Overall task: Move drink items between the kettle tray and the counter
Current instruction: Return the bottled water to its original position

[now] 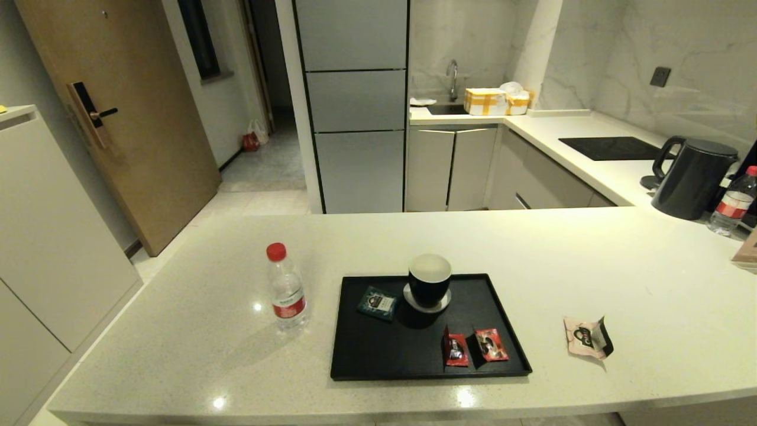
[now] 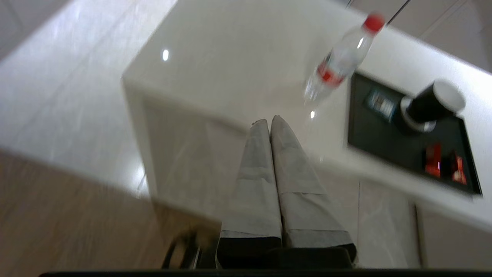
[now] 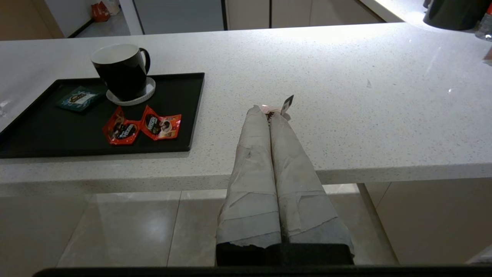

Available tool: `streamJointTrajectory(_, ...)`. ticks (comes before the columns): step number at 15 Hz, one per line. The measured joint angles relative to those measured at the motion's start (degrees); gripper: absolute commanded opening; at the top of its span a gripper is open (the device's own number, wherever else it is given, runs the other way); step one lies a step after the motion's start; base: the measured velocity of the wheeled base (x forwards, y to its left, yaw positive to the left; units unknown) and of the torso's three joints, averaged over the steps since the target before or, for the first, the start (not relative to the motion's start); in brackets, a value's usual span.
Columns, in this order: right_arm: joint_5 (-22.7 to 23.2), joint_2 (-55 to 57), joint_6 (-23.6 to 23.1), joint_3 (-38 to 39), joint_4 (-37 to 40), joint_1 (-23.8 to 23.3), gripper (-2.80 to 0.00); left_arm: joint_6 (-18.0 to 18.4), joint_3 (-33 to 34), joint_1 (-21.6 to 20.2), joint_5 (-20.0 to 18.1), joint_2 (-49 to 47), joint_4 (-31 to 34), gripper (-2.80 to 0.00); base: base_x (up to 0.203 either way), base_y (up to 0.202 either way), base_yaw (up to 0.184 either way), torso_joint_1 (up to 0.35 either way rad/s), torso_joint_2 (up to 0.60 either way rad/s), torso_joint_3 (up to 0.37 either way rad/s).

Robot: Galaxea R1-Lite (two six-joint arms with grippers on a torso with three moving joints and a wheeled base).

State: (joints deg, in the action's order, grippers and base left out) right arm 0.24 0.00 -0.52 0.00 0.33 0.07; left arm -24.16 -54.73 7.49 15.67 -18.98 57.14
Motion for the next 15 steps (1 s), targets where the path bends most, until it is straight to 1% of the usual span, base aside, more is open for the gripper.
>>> streamJointTrajectory(1, 0.0, 0.0, 0.0, 0.0, 0.0, 0.0, -2.80, 1.9, -1.9, -1.9, -1.7, 1.5, 3.8, -2.80, 0.000, 0.000, 0.000, 0.000, 0.00, 0.000)
streamJointTrajectory(2, 0.0, 0.0, 0.0, 0.0, 0.0, 0.0, -2.80, 5.1, -2.1, -3.5, -3.9, 3.2, 4.9, -2.80, 0.000, 0.000, 0.000, 0.000, 0.00, 0.000)
streamJointTrajectory(4, 0.0, 0.0, 0.0, 0.0, 0.0, 0.0, -2.80, 9.8, 1.7, -5.4, -7.8, 9.0, 4.1, -2.80, 0.000, 0.000, 0.000, 0.000, 0.00, 0.000)
streamJointTrajectory(6, 0.0, 0.0, 0.0, 0.0, 0.0, 0.0, -2.80, 11.9, 6.4, -6.4, -9.9, 14.5, 2.6, -2.80, 0.000, 0.000, 0.000, 0.000, 0.00, 0.000)
streamJointTrajectory(7, 0.0, 0.0, 0.0, 0.0, 0.0, 0.0, -2.80, 12.6, 9.9, -6.7, -10.5, 16.2, -0.1, -2.80, 0.000, 0.000, 0.000, 0.000, 0.00, 0.000)
streamJointTrajectory(8, 0.0, 0.0, 0.0, 0.0, 0.0, 0.0, -2.80, 13.2, 15.3, -6.9, -10.9, 17.3, -5.0, -2.80, 0.000, 0.000, 0.000, 0.000, 0.00, 0.000)
streamJointTrajectory(9, 0.0, 0.0, 0.0, 0.0, 0.0, 0.0, -2.80, 14.3, 21.9, -7.0, -11.0, 17.9, -11.7, -2.80, 0.000, 0.000, 0.000, 0.000, 0.00, 0.000)
streamJointTrajectory(11, 0.0, 0.0, 0.0, 0.0, 0.0, 0.0, -2.80, 18.3, 36.9, -7.1, -11.5, 18.7, -28.0, -2.80, 0.000, 0.000, 0.000, 0.000, 0.00, 0.000)
streamJointTrajectory(12, 0.0, 0.0, 0.0, 0.0, 0.0, 0.0, -2.80, 20.8, 43.9, -7.2, -11.9, 18.8, -37.5, -2.80, 0.000, 0.000, 0.000, 0.000, 0.00, 0.000)
streamJointTrajectory(13, 0.0, 0.0, 0.0, 0.0, 0.0, 0.0, -2.80, 22.3, 48.8, -7.2, -12.6, 18.9, -45.4, -2.80, 0.000, 0.000, 0.000, 0.000, 0.00, 0.000)
streamJointTrajectory(14, 0.0, 0.0, 0.0, 0.0, 0.0, 0.0, -2.80, 23.9, 51.9, -7.3, -14.0, 19.0, -52.5, -2.80, 0.000, 0.000, 0.000, 0.000, 0.00, 0.000)
streamJointTrajectory(15, 0.0, 0.0, 0.0, 0.0, 0.0, 0.0, -2.80, 25.0, 53.3, -7.4, -15.4, 19.0, -56.3, -2.80, 0.000, 0.000, 0.000, 0.000, 0.00, 0.000)
